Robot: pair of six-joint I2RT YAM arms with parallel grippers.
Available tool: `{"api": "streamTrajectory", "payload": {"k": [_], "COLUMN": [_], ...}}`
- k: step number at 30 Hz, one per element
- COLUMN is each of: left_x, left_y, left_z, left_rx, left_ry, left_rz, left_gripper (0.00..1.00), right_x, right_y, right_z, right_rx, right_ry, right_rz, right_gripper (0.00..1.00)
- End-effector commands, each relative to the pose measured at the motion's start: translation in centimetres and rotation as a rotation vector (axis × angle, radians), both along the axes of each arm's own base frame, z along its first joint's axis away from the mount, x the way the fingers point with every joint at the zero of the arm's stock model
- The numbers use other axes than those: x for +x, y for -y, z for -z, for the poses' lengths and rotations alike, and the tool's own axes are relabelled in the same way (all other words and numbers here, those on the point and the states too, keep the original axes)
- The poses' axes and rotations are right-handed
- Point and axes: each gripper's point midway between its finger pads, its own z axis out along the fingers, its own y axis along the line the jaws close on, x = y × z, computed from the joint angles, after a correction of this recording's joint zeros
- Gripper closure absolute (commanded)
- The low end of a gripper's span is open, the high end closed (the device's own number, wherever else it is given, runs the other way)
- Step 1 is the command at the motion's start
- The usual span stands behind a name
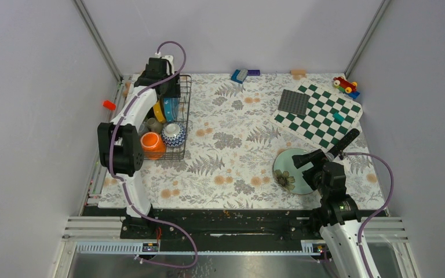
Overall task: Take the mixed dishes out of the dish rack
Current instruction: Pick up the plate from the dish rack.
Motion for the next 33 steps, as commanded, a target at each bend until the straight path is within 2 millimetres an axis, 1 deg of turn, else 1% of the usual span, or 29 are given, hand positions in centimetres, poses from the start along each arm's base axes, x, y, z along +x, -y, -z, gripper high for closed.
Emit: {"api": "streamTrajectory", "payload": {"k": [1, 3, 7, 10, 13, 17, 22, 24, 28, 29, 31, 33], "left_x": [1.4, 1.5, 1.7, 1.7, 1.8, 1.8, 1.7, 1.7, 1.6, 1.5, 1.5, 1.3], "left_y": [-1.1, -1.1, -1.3, -1.4, -1.3, -0.9, 0.2, 0.3, -0.1, -0.6, -1.3, -1.3], "left_z": [-1.1, -1.0, -0.8, -0.6, -1.3, -3.1, -5.8, -7.2, -10.0, -10.6, -11.7, -12.5], "left_rx": [0.051, 0.055, 0.068, 0.073, 0.068, 0.04, -0.017, -0.025, -0.014, 0.001, 0.021, 0.026], "left_ry": [0.037, 0.033, 0.027, 0.02, 0.026, 0.055, 0.108, 0.137, 0.197, 0.212, 0.242, 0.26], "left_rz": [-0.025, -0.021, -0.024, -0.024, -0.019, -0.019, 0.012, 0.014, 0.001, -0.019, -0.048, -0.044], "left_gripper": [0.5, 0.56, 0.64, 0.73, 0.8, 0.99, 1.0, 1.0, 1.0, 1.0, 1.0, 1.0], "right_x": [0.8, 0.8, 0.9, 0.9, 0.9, 0.9, 0.8, 0.8, 0.8, 0.8, 0.8, 0.8], "right_y": [0.2, 0.3, 0.4, 0.4, 0.4, 0.3, 0.3, 0.3, 0.3, 0.3, 0.2, 0.2], "right_z": [-2.1, -1.9, -1.8, -1.8, -1.8, -1.9, -1.9, -1.9, -2.0, -2.0, -2.1, -2.0], "right_rx": [-0.011, -0.016, -0.019, -0.026, -0.026, -0.026, -0.029, -0.029, -0.029, -0.029, -0.025, -0.024], "right_ry": [0.062, 0.057, 0.051, 0.047, 0.047, 0.051, 0.05, 0.05, 0.051, 0.052, 0.054, 0.052], "right_rz": [0.006, 0.009, 0.012, 0.013, 0.013, 0.007, 0.005, 0.004, 0.004, 0.003, -0.003, -0.002], "right_gripper": [0.0, 0.0, 0.01, 0.0, 0.0, 0.0, 0.0, 0.0, 0.0, 0.0, 0.0, 0.0]}}
